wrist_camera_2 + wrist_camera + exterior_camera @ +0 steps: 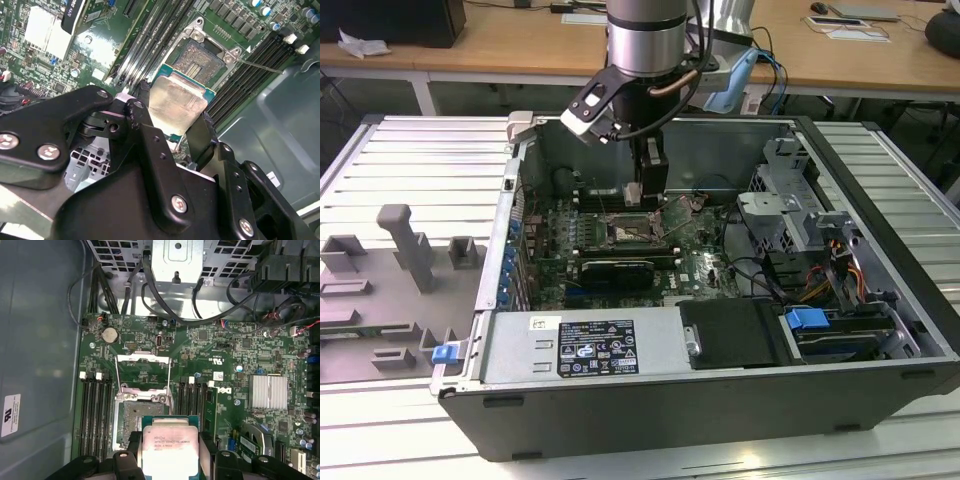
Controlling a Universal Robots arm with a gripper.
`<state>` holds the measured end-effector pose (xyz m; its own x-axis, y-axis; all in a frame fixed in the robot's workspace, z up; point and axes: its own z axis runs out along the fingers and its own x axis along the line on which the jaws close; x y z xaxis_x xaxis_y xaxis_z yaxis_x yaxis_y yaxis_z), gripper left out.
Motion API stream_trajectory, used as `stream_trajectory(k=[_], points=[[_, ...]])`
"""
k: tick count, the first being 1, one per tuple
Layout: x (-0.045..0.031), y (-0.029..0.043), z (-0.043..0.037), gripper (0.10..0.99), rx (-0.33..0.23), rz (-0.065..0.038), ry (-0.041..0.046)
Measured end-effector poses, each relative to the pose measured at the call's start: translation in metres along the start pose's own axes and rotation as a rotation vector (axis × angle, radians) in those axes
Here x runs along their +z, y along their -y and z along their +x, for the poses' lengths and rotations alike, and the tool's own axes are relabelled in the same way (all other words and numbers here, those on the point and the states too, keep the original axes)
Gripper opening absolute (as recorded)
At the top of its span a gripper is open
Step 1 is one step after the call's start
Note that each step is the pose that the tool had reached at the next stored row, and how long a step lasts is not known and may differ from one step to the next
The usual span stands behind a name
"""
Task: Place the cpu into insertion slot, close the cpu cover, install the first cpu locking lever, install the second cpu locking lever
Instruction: 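Place the cpu into insertion slot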
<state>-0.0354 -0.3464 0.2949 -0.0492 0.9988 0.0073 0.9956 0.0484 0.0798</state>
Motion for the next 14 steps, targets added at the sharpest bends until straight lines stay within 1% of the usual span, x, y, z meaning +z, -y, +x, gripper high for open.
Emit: stream_trajectory(k=[4, 6, 7, 8, 10, 11, 14], points=[[0.0064, 0.0005, 0.0000, 0.537, 0.000, 0.000, -0.0001], [0.0140, 0.0011, 0.0002, 0.537, 0.000, 0.000, -0.0009], [0.0179, 0.0013, 0.0017, 0.537, 0.001, 0.001, -0.0007], [0.0218, 0.0015, 0.0030, 0.537, 0.013, 0.002, 0.0000], [0.0253, 0.0017, 0.0039, 0.537, 0.027, 0.002, 0.0011], [0.0284, 0.0019, 0.0051, 0.537, 0.032, 0.003, 0.0015], [0.0341, 0.0022, 0.0063, 0.537, 0.032, 0.003, 0.0015]])
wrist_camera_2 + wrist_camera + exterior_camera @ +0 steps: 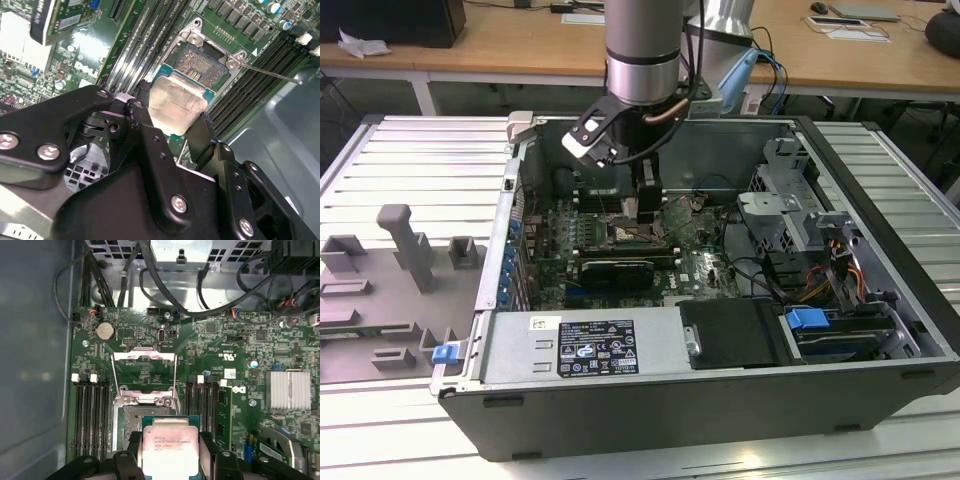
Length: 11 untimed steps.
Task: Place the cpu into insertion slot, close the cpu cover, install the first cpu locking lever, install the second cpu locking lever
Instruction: 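Place the cpu into insertion slot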
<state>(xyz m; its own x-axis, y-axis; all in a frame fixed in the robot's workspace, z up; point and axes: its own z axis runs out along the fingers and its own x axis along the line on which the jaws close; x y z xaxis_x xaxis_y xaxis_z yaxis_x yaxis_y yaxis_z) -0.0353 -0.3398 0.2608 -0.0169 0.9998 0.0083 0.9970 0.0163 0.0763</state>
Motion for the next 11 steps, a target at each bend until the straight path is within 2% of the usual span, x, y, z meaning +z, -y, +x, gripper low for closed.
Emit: stream_trajectory(k=[11], points=[[0.0194, 0.0027, 0.0048, 0.537, -0.002, 0.000, -0.0002]])
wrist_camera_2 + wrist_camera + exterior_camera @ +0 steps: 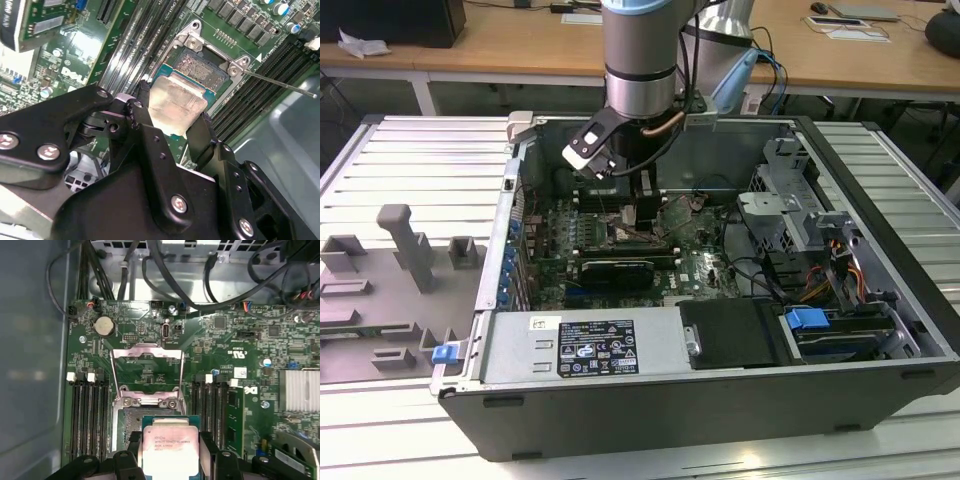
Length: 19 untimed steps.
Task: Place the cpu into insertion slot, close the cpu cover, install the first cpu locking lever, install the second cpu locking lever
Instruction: 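Place the cpu into insertion slot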
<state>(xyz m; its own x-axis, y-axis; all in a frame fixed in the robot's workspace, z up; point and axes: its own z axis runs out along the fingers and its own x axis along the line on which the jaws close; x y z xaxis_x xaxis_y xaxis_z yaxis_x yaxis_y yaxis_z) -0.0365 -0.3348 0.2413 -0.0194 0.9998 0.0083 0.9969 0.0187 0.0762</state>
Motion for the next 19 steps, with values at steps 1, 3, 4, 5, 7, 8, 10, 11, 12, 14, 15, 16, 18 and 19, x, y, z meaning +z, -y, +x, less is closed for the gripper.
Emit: stream_trajectory(k=[1, 3, 4, 5, 7, 8, 10, 11, 12, 14, 15, 16, 18, 19], points=[[0.0016, 0.0001, 0.0019, 0.537, 0.000, 0.000, 0.0001], [0.0047, 0.0003, 0.0066, 0.537, 0.000, 0.000, -0.0001], [0.0056, 0.0006, 0.0076, 0.537, 0.000, 0.000, -0.0001], [0.0069, 0.0015, 0.0086, 0.537, 0.000, 0.000, -0.0002], [0.0090, 0.0031, 0.0102, 0.537, 0.000, 0.000, 0.0000], [0.0100, 0.0036, 0.0108, 0.537, 0.000, 0.000, -0.0001], [0.0132, 0.0044, 0.0124, 0.537, 0.000, 0.000, -0.0001], [0.0149, 0.0050, 0.0130, 0.537, 0.000, 0.000, -0.0001], [0.0163, 0.0057, 0.0133, 0.537, 0.000, 0.000, -0.0001], [0.0199, 0.0066, 0.0143, 0.537, 0.000, 0.000, -0.0001], [0.0226, 0.0071, 0.0150, 0.537, 0.000, 0.000, 0.0000], [0.0248, 0.0072, 0.0153, 0.537, 0.001, 0.000, 0.0001], [0.0279, 0.0077, 0.0155, 0.537, 0.008, 0.000, 0.0005], [0.0291, 0.0078, 0.0156, 0.537, 0.009, 0.000, 0.0005]])
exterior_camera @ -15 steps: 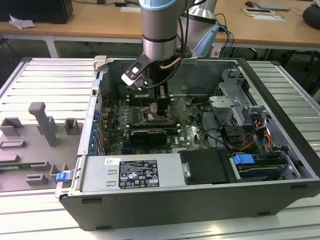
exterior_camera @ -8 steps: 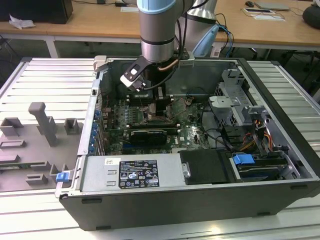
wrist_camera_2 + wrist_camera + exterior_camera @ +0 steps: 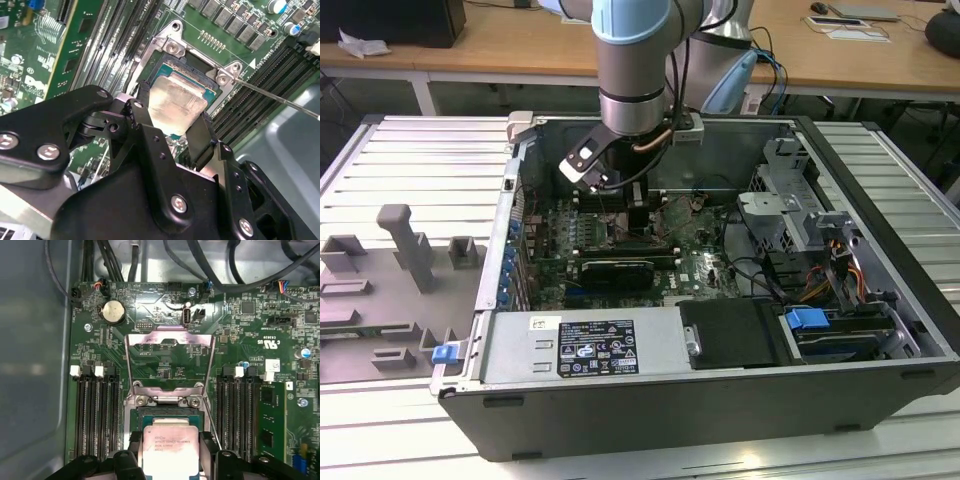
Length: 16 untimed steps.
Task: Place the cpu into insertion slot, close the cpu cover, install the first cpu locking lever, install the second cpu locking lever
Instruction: 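Place the cpu into insertion slot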
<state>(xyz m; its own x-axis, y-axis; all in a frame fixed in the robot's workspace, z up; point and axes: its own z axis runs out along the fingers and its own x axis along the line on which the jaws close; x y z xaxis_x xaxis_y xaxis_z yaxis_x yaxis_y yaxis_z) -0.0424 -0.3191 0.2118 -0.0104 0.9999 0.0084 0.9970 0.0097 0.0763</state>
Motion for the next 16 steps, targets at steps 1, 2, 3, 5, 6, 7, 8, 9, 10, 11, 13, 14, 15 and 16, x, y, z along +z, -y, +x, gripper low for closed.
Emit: stream_trajectory(k=[1, 2, 3, 5, 6, 7, 8, 9, 10, 11, 13, 14, 15, 16], points=[[0.0016, 0.0001, 0.0001, 0.537, 0.002, 0.000, 0.0002], [0.0026, 0.0003, 0.0001, 0.537, 0.005, 0.000, 0.0004], [0.0033, 0.0003, 0.0001, 0.537, 0.010, 0.000, 0.0008], [0.0044, 0.0004, 0.0002, 0.537, 0.024, 0.000, 0.0019], [0.0048, 0.0004, 0.0001, 0.537, 0.027, 0.000, 0.0022], [0.0055, 0.0005, 0.0002, 0.537, 0.027, 0.000, 0.0021], [0.0060, 0.0005, 0.0002, 0.537, 0.027, 0.000, 0.0022], [0.0065, 0.0005, 0.0001, 0.537, 0.027, 0.000, 0.0022], [0.0072, 0.0006, 0.0002, 0.537, 0.027, 0.000, 0.0022], [0.0076, 0.0006, 0.0003, 0.537, 0.027, 0.000, 0.0022], [0.0091, 0.0006, 0.0008, 0.537, 0.027, 0.001, 0.0024], [0.0097, 0.0006, 0.0009, 0.537, 0.027, 0.001, 0.0024], [0.0110, 0.0006, 0.0010, 0.537, 0.027, 0.001, 0.0024], [0.0121, 0.0008, 0.0010, 0.537, 0.027, 0.001, 0.0025]])
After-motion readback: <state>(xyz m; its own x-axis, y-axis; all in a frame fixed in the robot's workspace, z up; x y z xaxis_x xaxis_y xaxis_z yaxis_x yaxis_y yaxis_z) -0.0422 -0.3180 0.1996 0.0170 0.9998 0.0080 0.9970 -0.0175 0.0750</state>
